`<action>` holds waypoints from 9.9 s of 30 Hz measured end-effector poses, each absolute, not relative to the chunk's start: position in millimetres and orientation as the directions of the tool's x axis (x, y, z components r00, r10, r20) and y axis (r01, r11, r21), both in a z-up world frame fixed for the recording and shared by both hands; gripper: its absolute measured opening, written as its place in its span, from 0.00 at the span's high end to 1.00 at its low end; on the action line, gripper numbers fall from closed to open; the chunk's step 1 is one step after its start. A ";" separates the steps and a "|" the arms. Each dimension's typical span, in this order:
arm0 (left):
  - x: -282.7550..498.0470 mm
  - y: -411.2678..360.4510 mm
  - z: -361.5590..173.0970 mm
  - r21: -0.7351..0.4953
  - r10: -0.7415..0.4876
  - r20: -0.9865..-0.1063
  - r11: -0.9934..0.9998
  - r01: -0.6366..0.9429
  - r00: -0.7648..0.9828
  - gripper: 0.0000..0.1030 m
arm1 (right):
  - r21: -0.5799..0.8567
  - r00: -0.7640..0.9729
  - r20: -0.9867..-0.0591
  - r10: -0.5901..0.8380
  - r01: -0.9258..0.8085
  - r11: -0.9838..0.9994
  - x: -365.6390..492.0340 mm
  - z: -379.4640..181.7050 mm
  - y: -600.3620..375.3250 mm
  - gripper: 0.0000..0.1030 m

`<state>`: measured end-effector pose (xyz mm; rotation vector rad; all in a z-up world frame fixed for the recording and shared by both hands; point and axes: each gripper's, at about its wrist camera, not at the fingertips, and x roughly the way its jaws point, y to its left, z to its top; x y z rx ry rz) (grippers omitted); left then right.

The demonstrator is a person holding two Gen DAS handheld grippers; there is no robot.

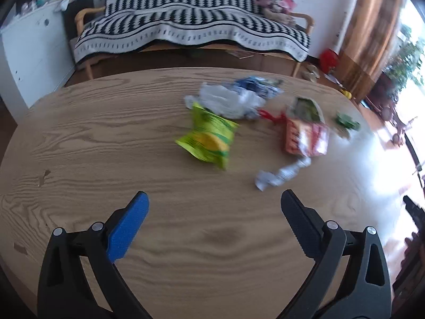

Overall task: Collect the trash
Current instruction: 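Open both grippers over the bin and return them to the table, then grasp the popcorn bag with the left gripper while the right gripper grasps the green tray, then carry both items over the bin and open both grippers to drop them, then return both grippers to the table and grasp the white wrapper strip with the left gripper, then hold the wrapper strip in the left gripper while the right gripper grasps the red cigarette box, then carry the strip and red box over the bin and release both, then return both grippers to the table and grasp the white tissue with the left gripper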

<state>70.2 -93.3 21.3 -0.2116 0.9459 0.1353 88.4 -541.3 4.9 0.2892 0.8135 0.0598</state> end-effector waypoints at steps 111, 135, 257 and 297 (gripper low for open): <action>-47.9 -472.1 -131.1 -0.367 -0.427 -0.904 0.811 0.456 0.031 0.06 | 0.508 0.411 -0.819 0.400 0.194 0.839 -82.1 -108.2 -654.8 0.07; 21.7 -164.8 11.6 -0.211 -0.167 -0.815 0.977 -0.017 0.554 0.06 | 0.229 0.645 -0.750 0.145 0.049 0.972 27.5 -39.7 -531.9 0.06; -45.5 -440.8 -80.2 -0.376 -0.476 -0.870 0.812 0.447 0.131 0.93 | 0.442 0.602 -0.750 0.275 0.146 0.885 -111.9 -68.7 -634.3 0.78; 21.6 -238.8 17.9 -0.182 -0.158 -0.803 0.983 0.016 0.574 0.06 | 0.195 0.731 -0.678 0.073 0.084 0.977 -46.8 -10.0 -591.1 0.06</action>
